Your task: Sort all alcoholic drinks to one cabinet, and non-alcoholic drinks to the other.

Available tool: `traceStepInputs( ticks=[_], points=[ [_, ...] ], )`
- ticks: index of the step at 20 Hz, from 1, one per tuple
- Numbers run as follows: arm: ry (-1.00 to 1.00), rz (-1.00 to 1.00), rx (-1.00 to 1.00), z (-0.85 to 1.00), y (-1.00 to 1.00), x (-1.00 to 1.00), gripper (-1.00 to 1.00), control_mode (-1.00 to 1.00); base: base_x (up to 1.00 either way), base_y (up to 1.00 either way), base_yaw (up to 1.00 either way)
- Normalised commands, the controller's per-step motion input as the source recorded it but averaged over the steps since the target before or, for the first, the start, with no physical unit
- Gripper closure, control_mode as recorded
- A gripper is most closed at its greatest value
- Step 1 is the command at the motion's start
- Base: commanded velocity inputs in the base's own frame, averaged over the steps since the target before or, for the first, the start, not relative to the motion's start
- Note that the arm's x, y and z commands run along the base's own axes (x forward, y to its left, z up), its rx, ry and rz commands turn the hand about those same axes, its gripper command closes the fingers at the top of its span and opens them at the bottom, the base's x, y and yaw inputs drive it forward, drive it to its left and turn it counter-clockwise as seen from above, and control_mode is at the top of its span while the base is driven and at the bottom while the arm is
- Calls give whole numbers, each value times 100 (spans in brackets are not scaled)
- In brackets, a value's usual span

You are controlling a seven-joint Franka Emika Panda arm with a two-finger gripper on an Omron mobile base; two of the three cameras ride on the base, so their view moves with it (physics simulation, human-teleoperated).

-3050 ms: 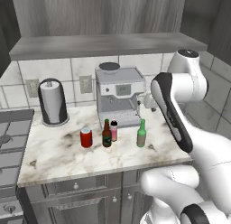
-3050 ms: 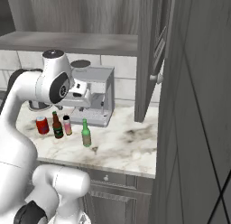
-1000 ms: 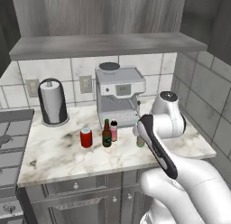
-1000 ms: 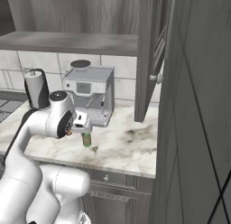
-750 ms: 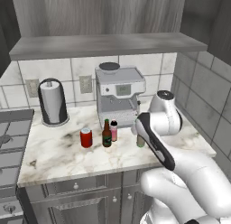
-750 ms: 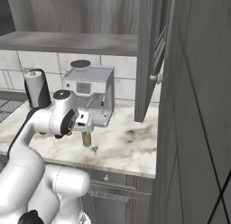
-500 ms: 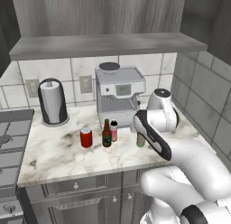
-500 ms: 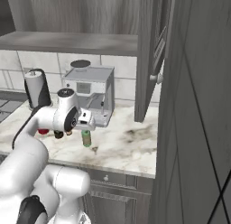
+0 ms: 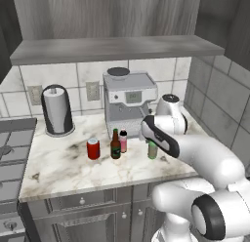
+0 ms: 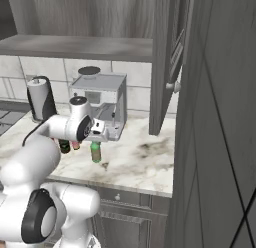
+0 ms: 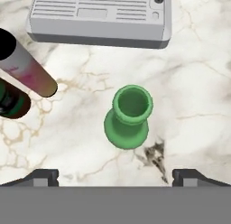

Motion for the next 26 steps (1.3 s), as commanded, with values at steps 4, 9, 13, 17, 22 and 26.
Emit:
traceStepInputs(
  ticks=[4, 9, 13, 17, 22, 26],
  points=[
    [0, -1, 0, -22, 0, 24, -100, -100, 0, 0, 0],
    [-2, -1, 0, -19, 0, 21, -100, -100, 0, 0, 0],
    [-3, -2, 0, -13, 0, 18, -100, -100, 0, 0, 0],
    [-4, -3, 0, -10, -3, 14, -100, -100, 0, 0, 0],
    [-6, -3, 0, -15, -6, 9, -100, -100, 0, 0, 0],
    [-13, -2, 0, -16, -1, 1, -100, -100, 0, 0, 0]
  ],
)
